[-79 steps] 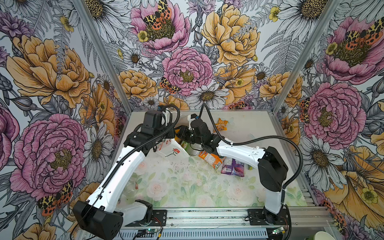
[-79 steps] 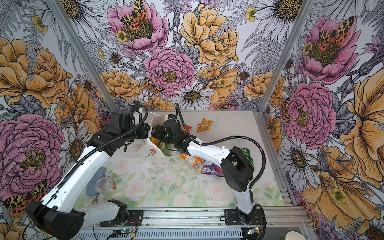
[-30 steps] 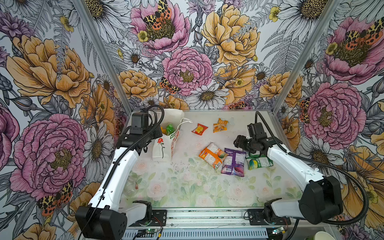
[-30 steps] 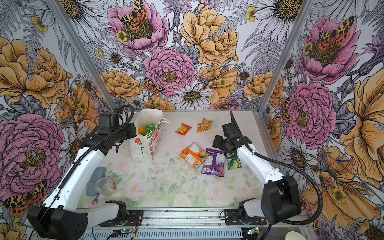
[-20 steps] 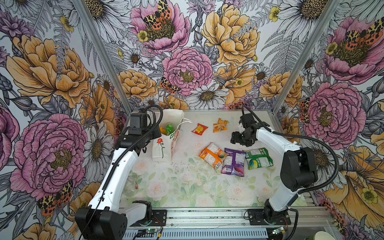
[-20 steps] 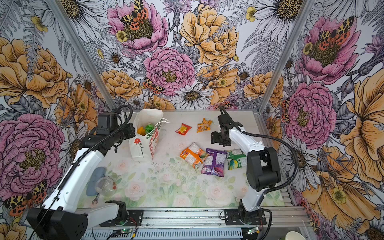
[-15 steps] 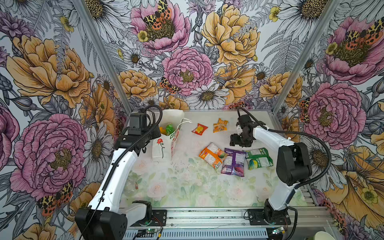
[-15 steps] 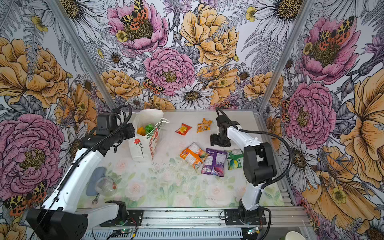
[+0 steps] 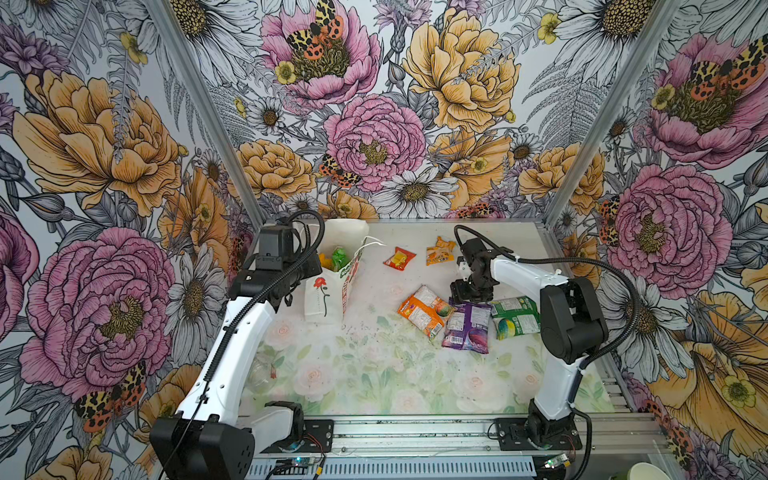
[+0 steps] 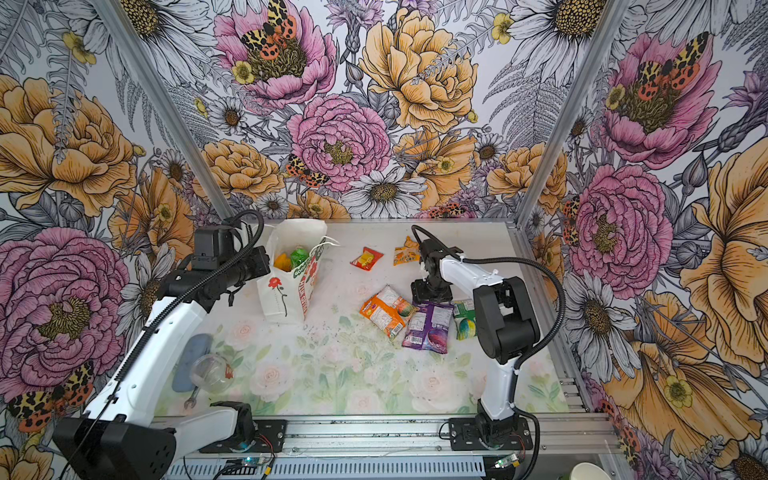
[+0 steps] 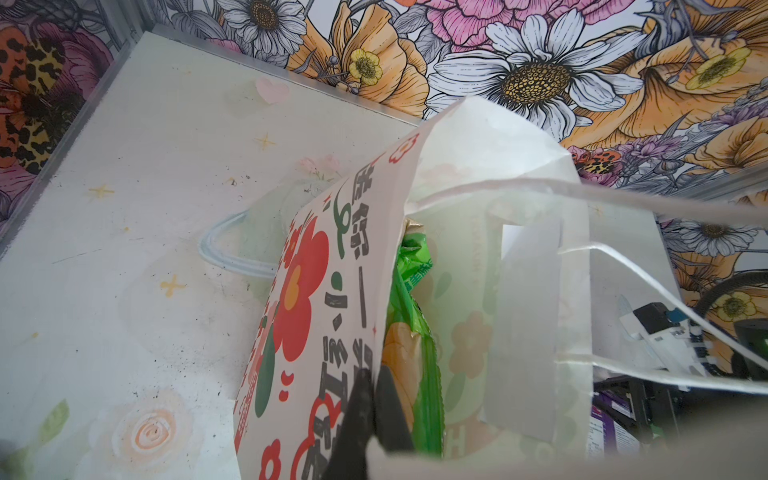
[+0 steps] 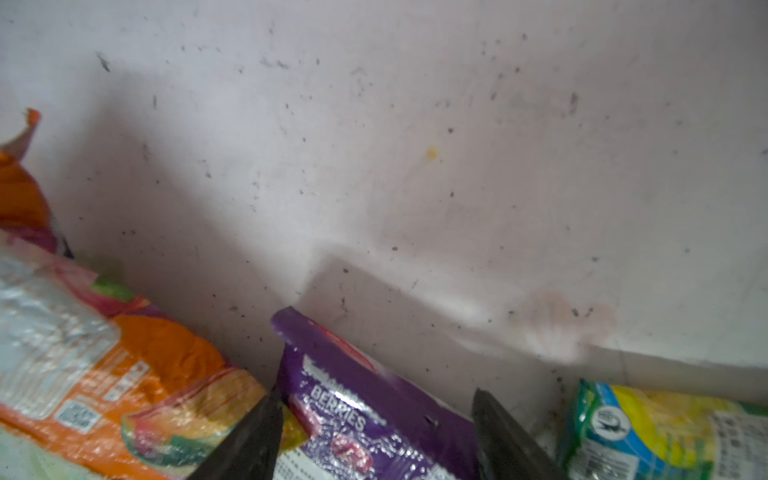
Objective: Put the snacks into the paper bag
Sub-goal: 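Lower the right gripper onto the purple FOX'S candy bag and grasp it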
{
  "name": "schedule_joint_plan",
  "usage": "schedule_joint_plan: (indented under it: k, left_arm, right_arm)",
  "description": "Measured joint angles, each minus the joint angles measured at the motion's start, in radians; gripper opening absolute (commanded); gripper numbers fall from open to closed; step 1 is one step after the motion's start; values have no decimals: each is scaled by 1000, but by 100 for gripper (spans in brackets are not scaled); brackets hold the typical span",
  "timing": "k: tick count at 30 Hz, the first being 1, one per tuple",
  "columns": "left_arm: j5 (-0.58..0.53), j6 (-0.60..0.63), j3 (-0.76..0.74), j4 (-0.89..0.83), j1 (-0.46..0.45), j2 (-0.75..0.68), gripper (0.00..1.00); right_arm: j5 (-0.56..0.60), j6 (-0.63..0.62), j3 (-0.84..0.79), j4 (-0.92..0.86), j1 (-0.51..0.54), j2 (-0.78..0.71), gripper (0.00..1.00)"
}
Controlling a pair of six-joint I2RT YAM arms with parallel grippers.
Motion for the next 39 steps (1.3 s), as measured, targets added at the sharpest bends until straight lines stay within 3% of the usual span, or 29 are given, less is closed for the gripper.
schedule_joint_plan:
  k: [13, 19, 25, 30, 35, 39]
  left_arm:
    - [13, 0, 0, 0, 2, 1, 0]
    - [14, -1, 0, 1, 6, 5, 0]
    - [16, -3, 0, 1, 6, 6, 0]
    - [16, -3, 0, 1, 6, 6, 0]
    - [16, -3, 0, 1, 6, 6, 0]
    - [16, -3, 0, 1, 6, 7, 0]
  right_arm:
    - [13, 140, -195, 1, 0, -159, 55]
    - [16, 177, -225, 8, 0, -166, 53]
    - [69, 189, -224, 17, 0, -143, 45]
    - [71, 198, -220, 23, 0, -130, 33]
    - [77, 199, -220, 26, 0, -130, 10]
    - [82, 203, -220, 25, -1, -132, 2]
